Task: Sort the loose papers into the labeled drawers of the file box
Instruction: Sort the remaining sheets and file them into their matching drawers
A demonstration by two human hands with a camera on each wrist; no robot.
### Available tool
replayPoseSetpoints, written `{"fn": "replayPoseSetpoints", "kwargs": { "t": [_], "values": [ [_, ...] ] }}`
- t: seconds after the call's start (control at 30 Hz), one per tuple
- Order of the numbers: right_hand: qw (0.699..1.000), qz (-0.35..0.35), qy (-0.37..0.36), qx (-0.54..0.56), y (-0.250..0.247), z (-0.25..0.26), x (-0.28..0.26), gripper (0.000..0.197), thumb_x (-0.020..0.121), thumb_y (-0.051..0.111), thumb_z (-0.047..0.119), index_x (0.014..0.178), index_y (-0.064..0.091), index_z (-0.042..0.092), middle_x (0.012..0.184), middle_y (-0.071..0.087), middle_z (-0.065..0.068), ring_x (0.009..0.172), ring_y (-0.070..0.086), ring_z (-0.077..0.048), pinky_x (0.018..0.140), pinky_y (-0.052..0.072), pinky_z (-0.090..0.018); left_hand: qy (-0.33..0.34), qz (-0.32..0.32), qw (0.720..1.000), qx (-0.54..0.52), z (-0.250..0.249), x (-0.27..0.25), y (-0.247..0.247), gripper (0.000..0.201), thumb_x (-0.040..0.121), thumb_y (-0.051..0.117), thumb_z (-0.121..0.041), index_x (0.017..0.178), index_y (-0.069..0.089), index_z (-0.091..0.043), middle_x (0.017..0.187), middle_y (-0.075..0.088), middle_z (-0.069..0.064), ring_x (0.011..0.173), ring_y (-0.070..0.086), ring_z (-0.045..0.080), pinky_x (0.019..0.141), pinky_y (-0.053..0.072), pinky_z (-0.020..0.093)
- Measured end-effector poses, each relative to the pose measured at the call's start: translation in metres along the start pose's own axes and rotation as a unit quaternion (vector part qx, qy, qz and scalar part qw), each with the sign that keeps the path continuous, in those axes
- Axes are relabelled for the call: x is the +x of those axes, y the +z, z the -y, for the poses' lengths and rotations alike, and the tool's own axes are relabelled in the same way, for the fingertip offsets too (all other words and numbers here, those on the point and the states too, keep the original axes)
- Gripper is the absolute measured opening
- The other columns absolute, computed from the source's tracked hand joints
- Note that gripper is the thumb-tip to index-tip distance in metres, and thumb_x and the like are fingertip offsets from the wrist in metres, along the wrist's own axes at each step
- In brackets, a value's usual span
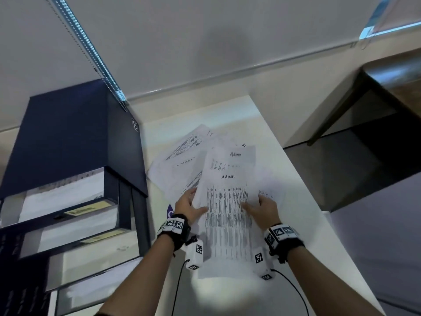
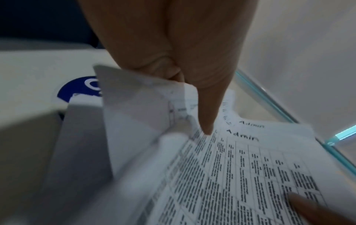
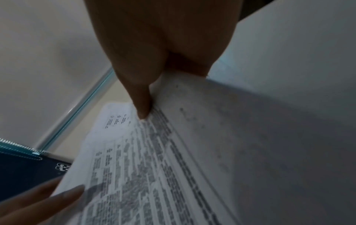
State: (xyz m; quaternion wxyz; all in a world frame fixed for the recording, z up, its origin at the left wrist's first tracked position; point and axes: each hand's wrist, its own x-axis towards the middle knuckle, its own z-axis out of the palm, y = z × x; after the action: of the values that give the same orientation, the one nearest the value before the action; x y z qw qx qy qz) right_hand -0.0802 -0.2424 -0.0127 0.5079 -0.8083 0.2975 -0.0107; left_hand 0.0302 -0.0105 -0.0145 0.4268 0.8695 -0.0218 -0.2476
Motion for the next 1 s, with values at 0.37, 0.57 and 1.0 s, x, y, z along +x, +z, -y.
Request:
{"fn": "replayPoseSetpoints", "kwargs": {
  "t": [0.37, 0.57, 1.0],
  "values": [
    [0.953, -0.13, -0.257, 0.092, -0.038, 0.097, -0.019, 0.016, 0.093, 0.066, 0.018, 0.107, 0.059, 0.016, 0.089, 0.069, 0.004, 0.079, 0.068, -0.003, 0.066, 0.055, -0.016, 0.183, -0.015, 0.977, -0.107, -0.075, -0.025, -0.078, 0.043, 0.076, 0.084, -0.026, 0.114, 0.065, -0.023, 0.109, 0.073, -0.009, 0.101, 0.068, 0.006, 0.085, 0.056, 0.025],
    [0.998, -0.005, -0.043, 0.05, -0.021, 0.076, -0.035, 0.011, 0.086, 0.059, 0.01, 0.082, 0.057, 0.02, 0.074, 0.061, 0.001, 0.067, 0.058, -0.023, 0.055, 0.047, -0.029, 0.152, -0.056, 0.987, -0.019, -0.063, -0.029, -0.069, 0.034, 0.079, 0.078, -0.042, 0.096, 0.072, -0.013, 0.095, 0.075, -0.003, 0.089, 0.069, 0.01, 0.087, 0.057, 0.038],
    [0.995, 0.036, 0.048, -0.083, -0.022, 0.09, -0.064, 0.026, 0.083, 0.064, 0.004, 0.108, 0.063, 0.006, 0.106, 0.068, -0.015, 0.092, 0.06, -0.025, 0.081, 0.048, -0.031, 0.114, -0.047, 0.99, -0.069, -0.043, -0.085, -0.081, 0.021, 0.084, 0.076, -0.024, 0.105, 0.073, -0.023, 0.104, 0.075, -0.006, 0.096, 0.07, 0.01, 0.095, 0.055, 0.039]
  ]
}}
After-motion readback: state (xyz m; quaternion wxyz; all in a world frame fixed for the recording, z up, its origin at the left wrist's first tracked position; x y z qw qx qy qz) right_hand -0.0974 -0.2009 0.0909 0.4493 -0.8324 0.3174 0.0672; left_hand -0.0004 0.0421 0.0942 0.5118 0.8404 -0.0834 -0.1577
